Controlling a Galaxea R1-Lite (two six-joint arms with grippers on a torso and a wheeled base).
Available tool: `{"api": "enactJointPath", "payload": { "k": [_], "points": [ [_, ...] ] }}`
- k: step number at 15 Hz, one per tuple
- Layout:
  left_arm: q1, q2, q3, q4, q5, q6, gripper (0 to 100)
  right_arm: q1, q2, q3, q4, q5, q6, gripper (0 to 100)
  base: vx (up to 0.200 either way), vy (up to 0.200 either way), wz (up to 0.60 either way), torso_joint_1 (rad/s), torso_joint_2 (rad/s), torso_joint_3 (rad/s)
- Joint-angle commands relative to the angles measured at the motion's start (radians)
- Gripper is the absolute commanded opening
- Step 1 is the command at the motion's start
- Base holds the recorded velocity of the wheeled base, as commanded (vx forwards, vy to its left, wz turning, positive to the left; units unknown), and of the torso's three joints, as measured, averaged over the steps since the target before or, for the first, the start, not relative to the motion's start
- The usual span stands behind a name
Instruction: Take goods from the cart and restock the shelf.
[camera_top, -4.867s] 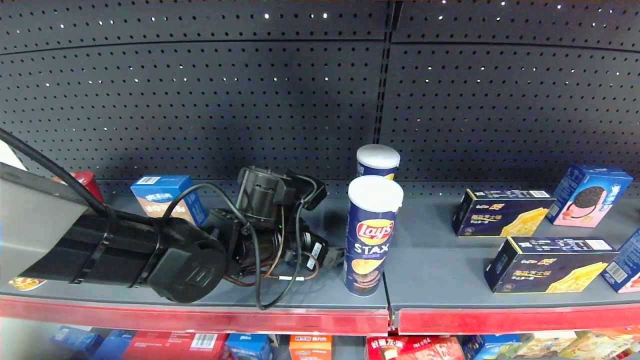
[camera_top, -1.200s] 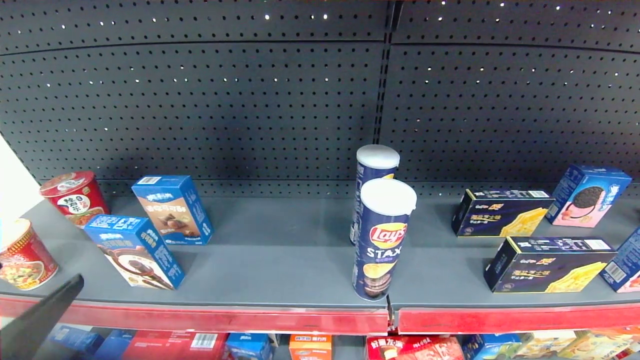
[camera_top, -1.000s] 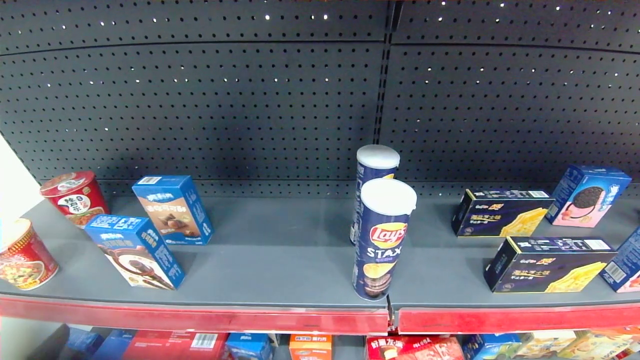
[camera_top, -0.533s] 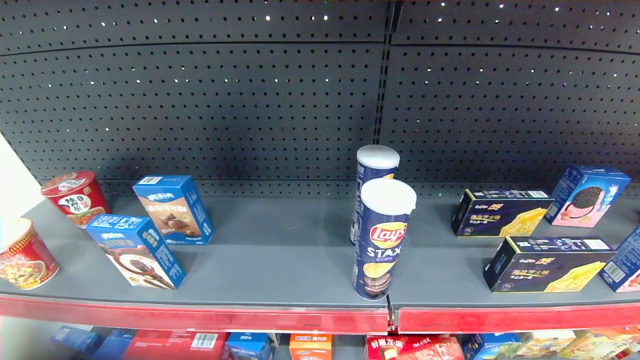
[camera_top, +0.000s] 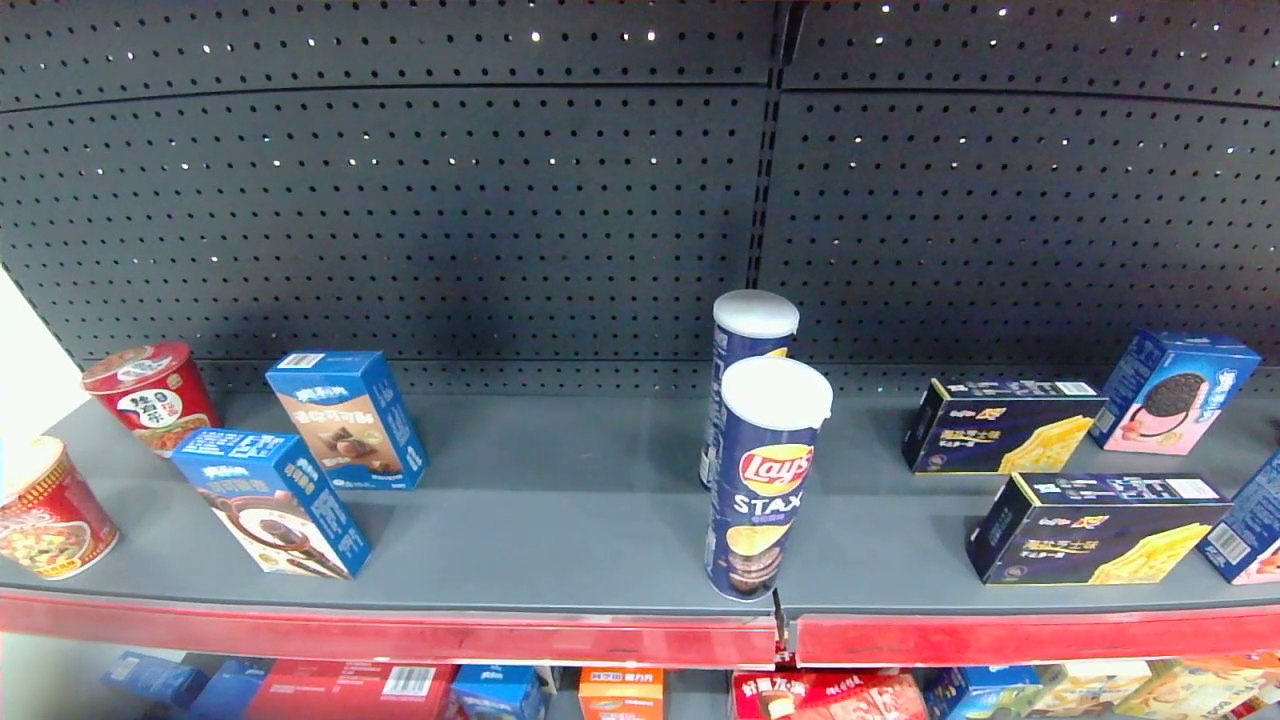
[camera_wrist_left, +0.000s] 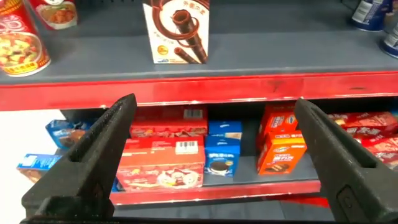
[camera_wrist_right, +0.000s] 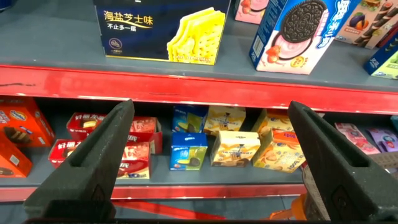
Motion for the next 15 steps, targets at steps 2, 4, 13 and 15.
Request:
{"api": "enactJointPath", "payload": {
  "k": [2,4,13,15],
  "points": [
    [0.000,0.006,-0.001,0.000,-0.024,-0.001,100,0.000,0.002,0.000,0.000,0.000,0.001,100,0.000,0.000,0.00,0.000,0.00,0.000],
    [0.000,0.006,-0.001,0.001,-0.024,-0.001,100,0.000,0.002,0.000,0.000,0.002,0.001,100,0.000,0.000,0.00,0.000,0.00,0.000],
    [0.000,0.007,-0.001,0.001,-0.025,-0.015,100,0.000,0.002,0.000,0.000,0.008,-0.001,100,0.000,0.000,-0.13,0.000,0.00,-0.001],
    [0.000,0.007,-0.001,0.000,-0.024,-0.019,100,0.000,0.002,0.000,0.000,0.008,-0.001,100,0.000,0.000,0.00,0.000,0.00,0.000]
  ]
}}
